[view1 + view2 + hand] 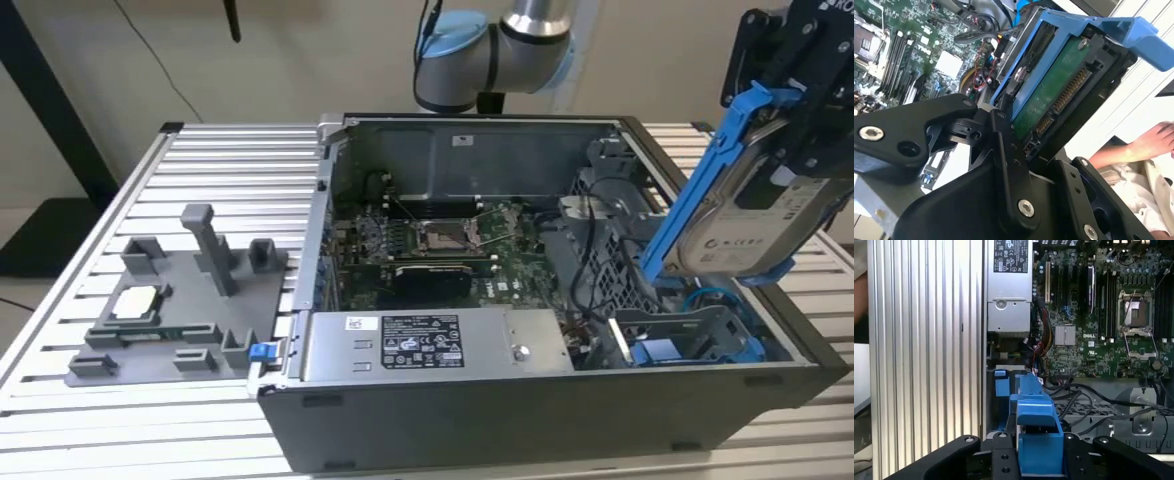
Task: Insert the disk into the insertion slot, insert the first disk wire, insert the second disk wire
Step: 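Insert the disk into the insertion slot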
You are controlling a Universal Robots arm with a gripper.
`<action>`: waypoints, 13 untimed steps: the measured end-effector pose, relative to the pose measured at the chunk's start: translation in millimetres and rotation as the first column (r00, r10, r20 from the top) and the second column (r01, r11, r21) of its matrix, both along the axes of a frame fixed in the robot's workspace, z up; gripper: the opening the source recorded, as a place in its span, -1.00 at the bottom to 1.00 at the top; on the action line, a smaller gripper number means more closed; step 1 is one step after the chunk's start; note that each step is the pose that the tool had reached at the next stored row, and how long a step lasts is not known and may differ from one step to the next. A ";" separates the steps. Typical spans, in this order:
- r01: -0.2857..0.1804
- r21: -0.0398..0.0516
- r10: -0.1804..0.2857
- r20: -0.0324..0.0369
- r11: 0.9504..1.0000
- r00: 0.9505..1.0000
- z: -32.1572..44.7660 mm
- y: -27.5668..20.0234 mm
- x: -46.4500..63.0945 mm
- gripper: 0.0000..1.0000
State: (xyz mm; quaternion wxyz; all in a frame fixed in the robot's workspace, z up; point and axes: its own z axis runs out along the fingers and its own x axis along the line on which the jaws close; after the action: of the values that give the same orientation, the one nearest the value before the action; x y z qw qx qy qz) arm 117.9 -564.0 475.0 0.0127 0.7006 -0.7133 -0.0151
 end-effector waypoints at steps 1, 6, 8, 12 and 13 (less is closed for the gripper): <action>0.000 0.000 0.000 0.000 1.000 1.000 -0.7 0.0 0.0 -1.00; 0.000 0.001 0.000 0.000 1.000 1.000 -8.8 0.0 0.0 -1.00; 0.000 0.002 0.000 0.000 1.000 1.000 -14.2 -0.2 0.0 -1.00; 0.000 0.002 0.000 -0.001 1.000 1.000 -19.4 -0.4 0.0 -1.00; 0.000 0.002 0.000 -0.001 1.000 1.000 -20.4 -0.4 0.0 -1.00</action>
State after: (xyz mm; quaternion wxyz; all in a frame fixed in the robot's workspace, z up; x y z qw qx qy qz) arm 117.9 -564.5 454.6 0.0121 0.7006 -0.7133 -0.0161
